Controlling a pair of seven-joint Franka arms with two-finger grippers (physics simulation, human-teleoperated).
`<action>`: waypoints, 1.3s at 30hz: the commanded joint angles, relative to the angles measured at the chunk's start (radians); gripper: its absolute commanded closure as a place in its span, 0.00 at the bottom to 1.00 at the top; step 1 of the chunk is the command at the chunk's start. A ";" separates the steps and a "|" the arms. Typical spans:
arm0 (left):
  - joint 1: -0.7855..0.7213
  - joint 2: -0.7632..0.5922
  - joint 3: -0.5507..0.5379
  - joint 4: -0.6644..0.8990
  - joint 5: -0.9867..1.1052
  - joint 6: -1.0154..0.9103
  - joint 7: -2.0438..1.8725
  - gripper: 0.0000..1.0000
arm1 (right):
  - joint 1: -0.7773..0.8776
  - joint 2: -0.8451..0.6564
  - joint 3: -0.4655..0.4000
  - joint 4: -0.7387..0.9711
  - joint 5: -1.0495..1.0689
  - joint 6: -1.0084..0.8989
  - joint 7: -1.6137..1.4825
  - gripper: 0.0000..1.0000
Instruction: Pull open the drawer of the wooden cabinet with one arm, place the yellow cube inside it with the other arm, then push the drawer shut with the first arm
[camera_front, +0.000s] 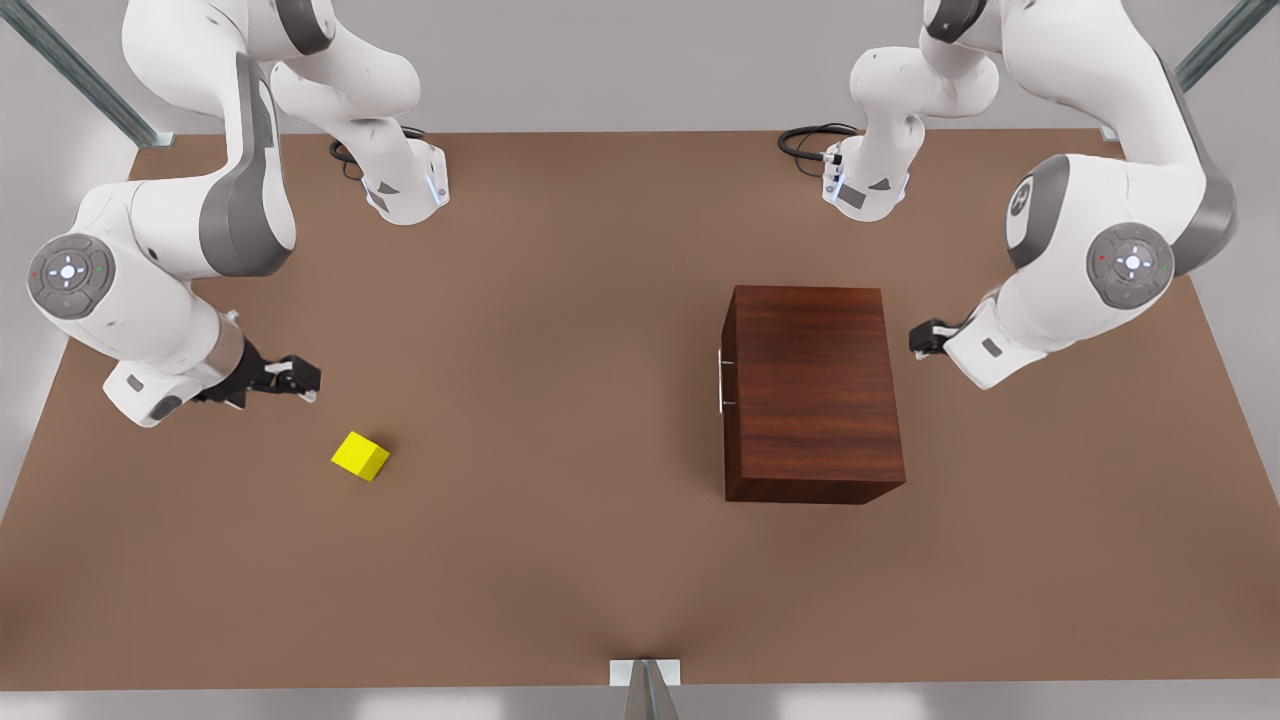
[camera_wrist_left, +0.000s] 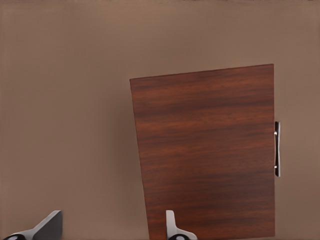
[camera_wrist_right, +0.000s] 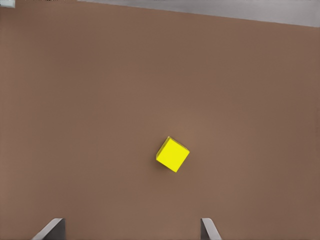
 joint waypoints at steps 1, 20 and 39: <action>0.000 0.002 0.000 0.000 0.007 0.059 0.033 0.00 | -0.001 -0.001 0.000 0.001 0.000 0.043 0.001 0.00; -0.640 0.389 0.001 0.071 0.220 0.214 -1.253 0.17 | -0.029 0.154 -0.002 -0.272 0.000 0.412 0.178 0.00; -0.586 0.430 0.006 0.023 0.271 0.223 -1.109 0.32 | -0.136 0.316 0.005 -0.403 0.051 0.586 0.543 0.00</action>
